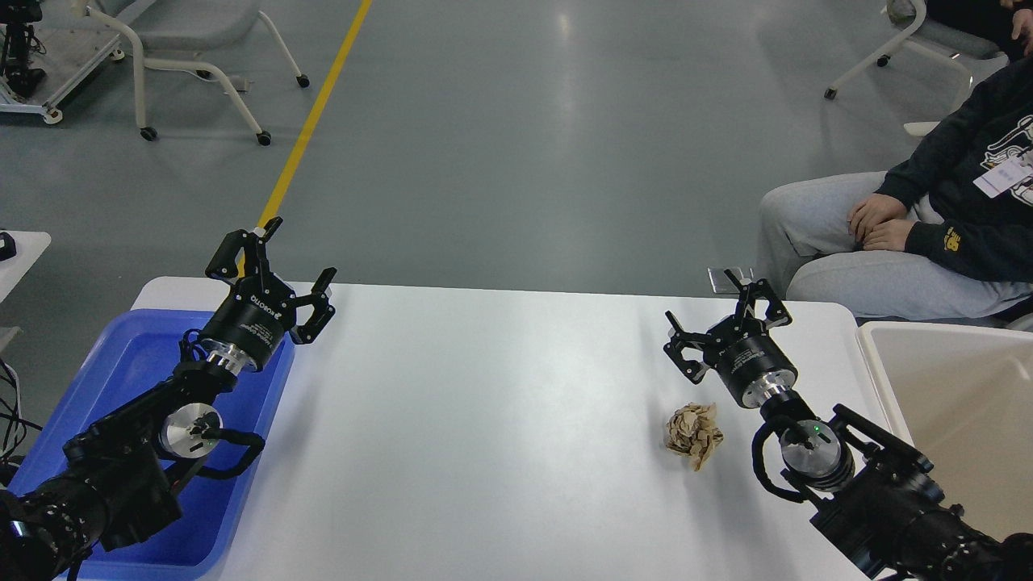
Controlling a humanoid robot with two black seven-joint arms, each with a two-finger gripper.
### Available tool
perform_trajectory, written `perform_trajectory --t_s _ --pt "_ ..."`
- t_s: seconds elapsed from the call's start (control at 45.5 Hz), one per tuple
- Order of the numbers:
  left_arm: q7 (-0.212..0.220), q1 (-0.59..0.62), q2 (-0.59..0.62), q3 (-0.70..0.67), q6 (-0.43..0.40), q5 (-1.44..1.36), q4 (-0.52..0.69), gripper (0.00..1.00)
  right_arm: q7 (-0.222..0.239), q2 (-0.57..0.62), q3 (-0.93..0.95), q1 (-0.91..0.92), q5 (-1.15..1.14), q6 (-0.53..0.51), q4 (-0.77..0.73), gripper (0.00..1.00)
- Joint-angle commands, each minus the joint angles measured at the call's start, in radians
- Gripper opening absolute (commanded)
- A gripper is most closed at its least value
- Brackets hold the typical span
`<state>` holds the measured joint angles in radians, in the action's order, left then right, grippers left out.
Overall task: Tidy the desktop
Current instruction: 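Raise the right gripper and open it above the table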
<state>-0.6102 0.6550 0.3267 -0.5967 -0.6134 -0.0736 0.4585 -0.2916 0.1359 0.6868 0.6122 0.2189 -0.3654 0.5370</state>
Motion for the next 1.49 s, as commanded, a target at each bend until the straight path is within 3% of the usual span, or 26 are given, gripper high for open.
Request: perform_trajectory --t_s 0.0,0.462,0.659,0.879,0.967,1.121,1.275,1.473 --pt "0.000 0.000 0.000 0.000 0.000 0.000 0.000 1.00 -0.001 0.001 -0.001 0.003 -0.004 0.000 0.003 1.00" --pt "0.000 0.000 0.000 0.000 0.000 0.000 0.000 1.00 -0.001 0.024 0.003 0.003 -0.049 0.006 0.058 1.00" --pt "0.000 0.000 0.000 0.000 0.000 0.000 0.000 1.00 0.000 0.181 -0.001 0.029 -0.156 0.069 0.267 1.00" --pt "0.000 0.000 0.000 0.000 0.000 0.000 0.000 1.00 0.028 0.447 -0.030 0.145 -0.279 0.190 0.598 1.00" --pt "0.000 0.000 0.000 0.000 0.000 0.000 0.000 1.00 0.060 0.536 -0.150 0.276 -0.293 0.195 0.655 1.00" --pt "0.001 0.000 0.000 0.000 0.000 0.000 0.000 1.00 0.065 0.642 -0.513 0.599 -0.358 0.184 0.661 1.00" --pt "0.000 0.000 0.000 0.000 0.000 0.000 0.000 1.00 0.065 0.656 -0.797 0.826 -0.619 0.175 0.661 1.00" --pt "0.001 0.000 0.000 0.000 0.000 0.000 0.000 1.00 0.063 0.616 -1.056 0.983 -0.915 0.174 0.663 1.00"
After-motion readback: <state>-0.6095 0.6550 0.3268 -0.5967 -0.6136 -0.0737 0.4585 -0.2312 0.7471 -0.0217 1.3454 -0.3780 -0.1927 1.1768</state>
